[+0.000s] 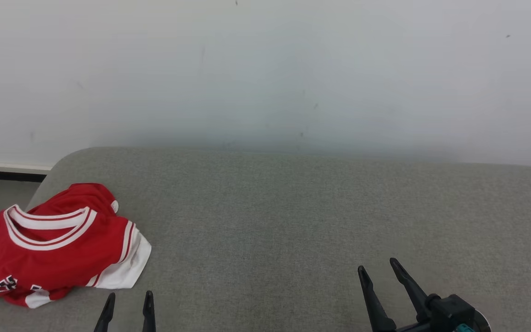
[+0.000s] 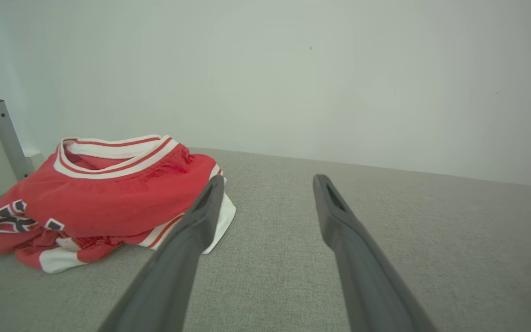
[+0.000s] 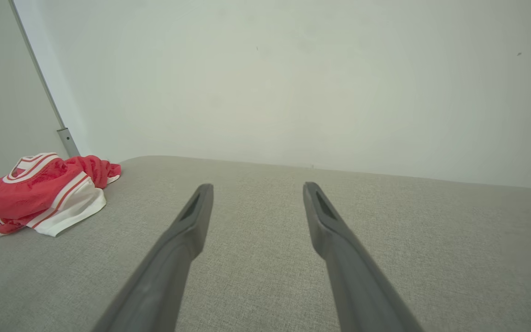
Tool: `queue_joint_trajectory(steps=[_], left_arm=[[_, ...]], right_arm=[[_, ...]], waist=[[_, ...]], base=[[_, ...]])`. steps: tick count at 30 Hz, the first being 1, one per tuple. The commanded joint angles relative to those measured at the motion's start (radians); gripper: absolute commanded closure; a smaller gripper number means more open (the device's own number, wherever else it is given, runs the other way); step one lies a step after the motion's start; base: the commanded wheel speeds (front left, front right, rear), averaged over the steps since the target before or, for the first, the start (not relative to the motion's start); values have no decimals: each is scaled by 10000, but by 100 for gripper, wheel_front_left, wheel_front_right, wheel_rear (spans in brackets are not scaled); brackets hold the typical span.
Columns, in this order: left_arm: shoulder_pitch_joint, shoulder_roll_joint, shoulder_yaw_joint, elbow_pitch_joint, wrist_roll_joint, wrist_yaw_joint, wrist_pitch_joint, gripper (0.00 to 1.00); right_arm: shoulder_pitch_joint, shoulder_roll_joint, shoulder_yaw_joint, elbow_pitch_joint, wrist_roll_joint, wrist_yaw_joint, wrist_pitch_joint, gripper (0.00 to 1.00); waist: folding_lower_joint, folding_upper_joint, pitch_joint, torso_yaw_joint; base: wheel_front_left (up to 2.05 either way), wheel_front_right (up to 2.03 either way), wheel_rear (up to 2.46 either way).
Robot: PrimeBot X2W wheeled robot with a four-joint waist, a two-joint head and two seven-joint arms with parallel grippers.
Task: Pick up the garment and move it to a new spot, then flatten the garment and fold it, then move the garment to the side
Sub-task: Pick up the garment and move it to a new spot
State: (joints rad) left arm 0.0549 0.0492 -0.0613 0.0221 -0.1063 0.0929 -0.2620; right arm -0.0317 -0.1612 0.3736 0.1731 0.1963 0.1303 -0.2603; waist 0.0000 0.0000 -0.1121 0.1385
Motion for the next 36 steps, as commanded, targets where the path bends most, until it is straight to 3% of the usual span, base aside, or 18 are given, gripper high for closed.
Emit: queue_joint_trajectory(steps=[1,16,26,36], left_arm=[[-80,22,57,-72,7,8,-43,0],[180,22,223,-178,135,-100,-43,0],[277,17,459,-235,103,-187,-43,0],[144,19,330,-243,-64,16,-43,0]], right_arm=[[41,35,31,-51,66,7,-44,0],[223,189,69,1,89,8,-45,0],[127,205,120,-11,205,8,-44,0],[150,-103,219,-22,328,8,-44,0]], waist=[[0,0,20,536],[0,0,-110,1882],[0,0,-90,2105],[0,0,150,2028]], base=[[0,0,0],[0,0,0],[0,0,0],[0,0,0]])
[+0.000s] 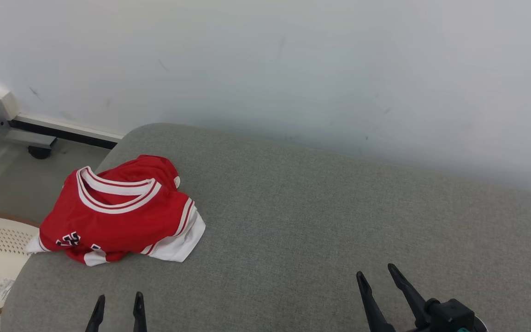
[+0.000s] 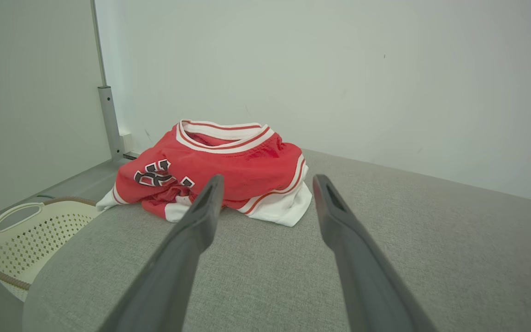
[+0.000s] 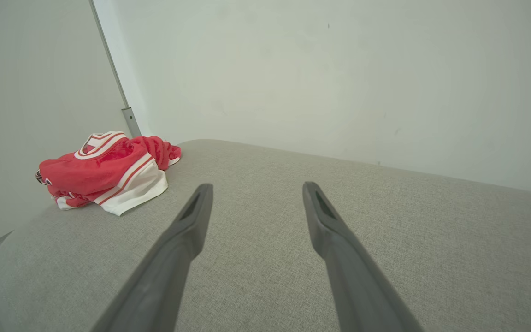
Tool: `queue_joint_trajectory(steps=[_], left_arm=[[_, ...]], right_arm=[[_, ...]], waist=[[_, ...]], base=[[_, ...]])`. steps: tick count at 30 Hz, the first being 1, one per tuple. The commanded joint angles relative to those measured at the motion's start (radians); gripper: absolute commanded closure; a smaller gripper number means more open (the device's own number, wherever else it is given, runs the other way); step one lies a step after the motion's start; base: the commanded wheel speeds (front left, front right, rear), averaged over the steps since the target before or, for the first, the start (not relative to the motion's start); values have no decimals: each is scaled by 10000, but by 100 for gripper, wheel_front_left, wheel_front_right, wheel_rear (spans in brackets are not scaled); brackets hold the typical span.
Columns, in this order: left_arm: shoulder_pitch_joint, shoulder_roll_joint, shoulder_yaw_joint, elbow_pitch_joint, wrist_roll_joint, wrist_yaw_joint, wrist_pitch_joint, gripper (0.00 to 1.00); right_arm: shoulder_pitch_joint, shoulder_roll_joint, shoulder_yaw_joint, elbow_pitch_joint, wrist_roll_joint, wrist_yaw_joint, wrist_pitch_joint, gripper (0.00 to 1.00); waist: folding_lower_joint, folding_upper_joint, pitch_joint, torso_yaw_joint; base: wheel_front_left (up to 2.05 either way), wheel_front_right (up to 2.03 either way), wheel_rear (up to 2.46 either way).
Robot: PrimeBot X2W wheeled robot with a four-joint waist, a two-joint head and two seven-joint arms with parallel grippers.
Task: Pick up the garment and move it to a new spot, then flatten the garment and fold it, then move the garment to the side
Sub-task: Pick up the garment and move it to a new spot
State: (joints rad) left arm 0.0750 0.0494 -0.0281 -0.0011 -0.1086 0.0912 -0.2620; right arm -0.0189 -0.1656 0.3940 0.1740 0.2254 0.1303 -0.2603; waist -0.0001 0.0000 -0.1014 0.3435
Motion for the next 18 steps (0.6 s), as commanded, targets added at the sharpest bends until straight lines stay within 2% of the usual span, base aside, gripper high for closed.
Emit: queue_joint_trajectory(steps=[1,11,18], left_arm=[[-146,17,-7,12,-52,36,-43,0],[-1605,29,166,625,148,-326,-43,0],[-3572,457,479,1593,362,-441,-40,0]], right_arm=[[8,-94,13,-36,42,8,-44,0],[-355,-696,147,-168,231,6,-44,0],[-886,-1201,-29,-249,301,6,-44,0]], waist=[[1,0,90,-36],[1,0,1117,-328],[1,0,2401,-660]], base=[[0,0,0],[0,0,0],[0,0,0]])
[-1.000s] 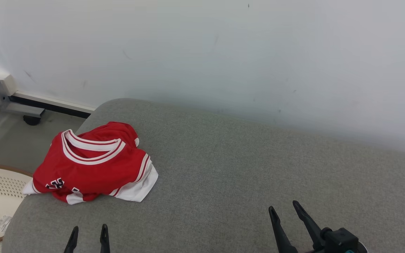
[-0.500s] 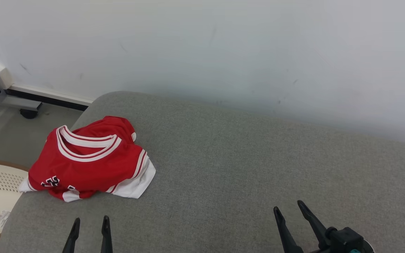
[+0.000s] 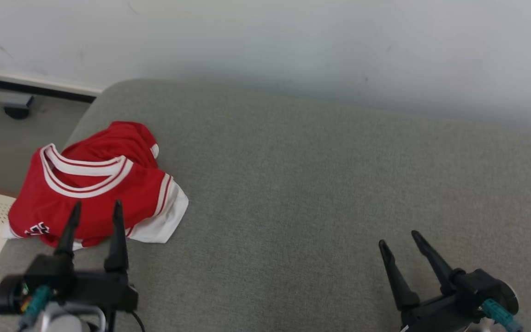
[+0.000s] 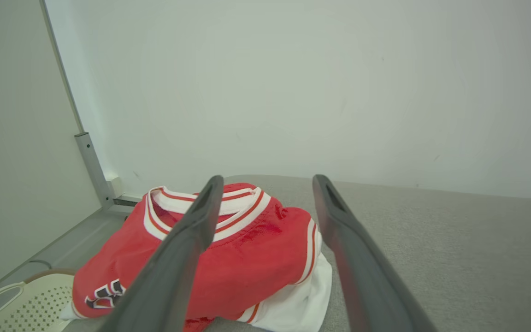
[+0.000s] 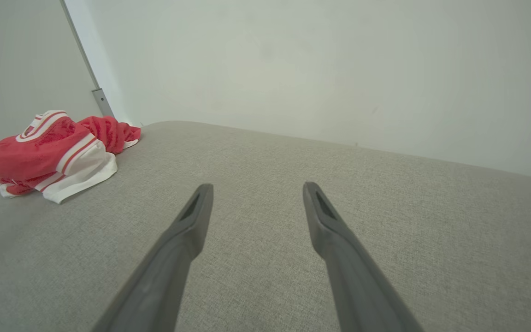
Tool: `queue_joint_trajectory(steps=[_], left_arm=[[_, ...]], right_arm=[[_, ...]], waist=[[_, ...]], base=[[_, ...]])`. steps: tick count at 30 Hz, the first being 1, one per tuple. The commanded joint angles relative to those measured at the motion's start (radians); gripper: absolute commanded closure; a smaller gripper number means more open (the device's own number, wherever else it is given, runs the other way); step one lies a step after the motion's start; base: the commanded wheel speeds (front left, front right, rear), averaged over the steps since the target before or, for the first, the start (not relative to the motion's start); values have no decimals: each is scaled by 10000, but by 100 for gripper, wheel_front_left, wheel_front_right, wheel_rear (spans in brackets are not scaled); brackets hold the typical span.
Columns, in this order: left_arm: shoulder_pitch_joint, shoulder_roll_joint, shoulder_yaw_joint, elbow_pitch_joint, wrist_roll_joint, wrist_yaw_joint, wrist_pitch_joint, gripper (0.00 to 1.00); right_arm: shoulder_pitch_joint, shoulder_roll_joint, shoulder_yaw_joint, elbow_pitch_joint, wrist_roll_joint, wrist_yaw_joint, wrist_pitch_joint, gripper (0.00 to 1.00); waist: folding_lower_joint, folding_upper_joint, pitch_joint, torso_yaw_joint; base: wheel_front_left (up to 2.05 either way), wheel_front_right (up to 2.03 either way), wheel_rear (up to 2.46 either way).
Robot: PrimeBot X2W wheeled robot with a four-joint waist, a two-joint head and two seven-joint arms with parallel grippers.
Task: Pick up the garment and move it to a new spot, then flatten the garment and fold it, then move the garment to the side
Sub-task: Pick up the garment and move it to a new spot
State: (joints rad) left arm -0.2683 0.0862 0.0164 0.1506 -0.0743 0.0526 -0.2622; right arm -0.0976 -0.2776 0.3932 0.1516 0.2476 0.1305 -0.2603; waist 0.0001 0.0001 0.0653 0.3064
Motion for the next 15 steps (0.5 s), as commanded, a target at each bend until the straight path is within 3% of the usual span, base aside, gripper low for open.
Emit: queue_joint_trajectory(steps=[1,9,15], left_arm=[[-418,196,90,236,26,-94,-41,0],[-2314,590,233,2116,-143,-328,89,0],[-3698,876,331,3473,-431,-473,1233,0]], right_arm=[[-158,-125,-23,-32,107,4,-44,0],[-614,-467,-176,-108,195,4,-45,0],[-887,-606,-323,-211,190,4,-45,0]], waist=[[-1,-1,906,-340],[-1,-1,1927,-666],[-1,-1,2684,-913]], base=[[0,0,0],[0,0,0],[0,0,0]])
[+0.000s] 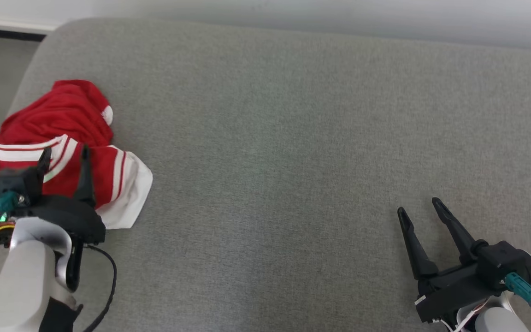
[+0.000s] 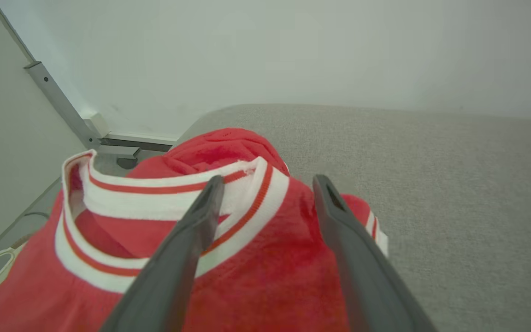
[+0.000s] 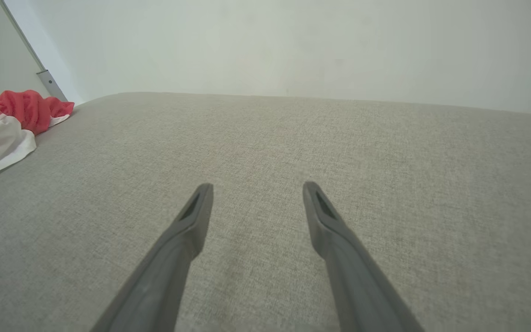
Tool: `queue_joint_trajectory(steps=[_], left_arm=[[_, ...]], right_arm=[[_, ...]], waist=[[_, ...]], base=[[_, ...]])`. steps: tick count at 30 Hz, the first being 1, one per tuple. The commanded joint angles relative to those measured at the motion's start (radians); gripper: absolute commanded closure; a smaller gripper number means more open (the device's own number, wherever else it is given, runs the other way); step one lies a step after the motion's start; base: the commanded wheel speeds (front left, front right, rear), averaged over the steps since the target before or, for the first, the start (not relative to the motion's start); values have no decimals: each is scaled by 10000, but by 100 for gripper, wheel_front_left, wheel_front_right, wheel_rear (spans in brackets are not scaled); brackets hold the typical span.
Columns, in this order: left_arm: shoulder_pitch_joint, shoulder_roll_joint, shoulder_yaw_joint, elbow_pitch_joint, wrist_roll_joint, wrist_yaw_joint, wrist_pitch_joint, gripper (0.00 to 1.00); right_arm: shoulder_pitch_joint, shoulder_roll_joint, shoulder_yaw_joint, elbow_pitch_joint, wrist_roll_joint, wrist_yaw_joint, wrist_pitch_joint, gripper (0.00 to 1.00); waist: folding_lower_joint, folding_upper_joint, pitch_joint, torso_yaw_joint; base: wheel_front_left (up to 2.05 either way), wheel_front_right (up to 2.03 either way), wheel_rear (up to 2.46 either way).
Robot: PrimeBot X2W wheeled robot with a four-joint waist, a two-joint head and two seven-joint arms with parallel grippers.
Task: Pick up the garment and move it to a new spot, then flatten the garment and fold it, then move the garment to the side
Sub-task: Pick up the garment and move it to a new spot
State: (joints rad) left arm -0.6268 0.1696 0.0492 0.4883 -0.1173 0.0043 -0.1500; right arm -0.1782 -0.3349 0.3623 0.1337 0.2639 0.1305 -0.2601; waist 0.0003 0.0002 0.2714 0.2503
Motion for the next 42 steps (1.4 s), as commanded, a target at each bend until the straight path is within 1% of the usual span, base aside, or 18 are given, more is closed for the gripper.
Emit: queue_joint_trajectory(steps=[1,2,3,8,12,15,18,19,20,21,22,23,26,30,34,35,39,42], left_arm=[[-279,62,-32,287,-21,-2,374,0],[-453,130,-34,475,-35,15,644,0],[-769,290,-72,857,29,64,1190,0],[-1312,498,-168,1601,131,166,2183,0],[-1614,606,-226,2008,52,107,2682,0],[-1759,705,-275,2215,164,266,2861,0],[-1850,725,-252,2430,-2,216,3047,0],[-1854,750,-254,2461,-24,221,3066,2],[-1853,765,-257,2486,-45,221,3061,25],[-1860,773,-264,2513,-50,214,3039,60],[-1865,773,-263,2494,-77,197,2938,70],[-1843,769,-275,2508,-101,180,2917,100],[-1730,727,-255,2388,-203,170,2551,100],[-1535,727,-104,1936,-397,137,1702,100],[-1187,775,49,1314,-591,106,1044,100],[-1187,775,49,1314,-591,106,1044,100],[-861,883,132,402,-695,-13,608,100],[-625,1037,168,-346,-750,-90,524,100]], right_arm=[[-107,-56,-52,-40,28,4,-46,0],[-138,-69,-75,-56,26,4,-47,0],[-192,-98,-112,-82,12,4,-47,0],[-262,-149,-177,-110,-19,4,-46,0],[-342,-188,-212,-88,-38,4,-38,0],[-418,-201,-189,-66,-23,4,-35,0],[-500,-196,-169,-64,-5,4,-20,0],[-519,-189,-155,-68,1,4,-18,0],[-531,-185,-142,-68,7,4,-18,0],[-541,-185,-129,-65,13,4,-18,0],[-536,-178,-124,-64,22,4,-18,0],[-531,-168,-114,-57,27,4,-18,0],[-482,-104,-89,-10,49,4,-18,0],[-405,-3,-42,45,84,4,-21,0],[-286,157,-1,127,126,4,-24,0],[-286,157,-1,127,126,4,-24,0],[-83,331,84,264,160,4,-24,0],[35,477,174,324,175,4,-24,0]], waist=[[-3,-2,706,-370],[-3,-2,799,-394],[-3,-2,949,-428],[-3,-2,1212,-460],[-3,-2,1352,-436],[-3,-2,1415,-408],[-3,-2,1449,-380],[-3,-2,1461,-373],[-3,-2,1469,-369],[-3,-2,1472,-365],[-3,-2,1469,-362],[-3,-2,1455,-361],[-3,-2,1317,-366],[-3,-2,1035,-415],[-3,-2,489,-462],[-3,-2,489,-462],[-3,-2,-152,-499],[-3,-2,-645,-613]], base=[[0,0,0],[0,0,0],[0,0,0],[0,0,0],[0,0,0],[0,0,0],[0,0,0],[0,0,0],[0,0,0],[0,0,0],[0,0,0],[0,0,0],[0,0,0],[0,0,0],[0,0,0],[0,0,0],[0,0,0],[0,0,0]])
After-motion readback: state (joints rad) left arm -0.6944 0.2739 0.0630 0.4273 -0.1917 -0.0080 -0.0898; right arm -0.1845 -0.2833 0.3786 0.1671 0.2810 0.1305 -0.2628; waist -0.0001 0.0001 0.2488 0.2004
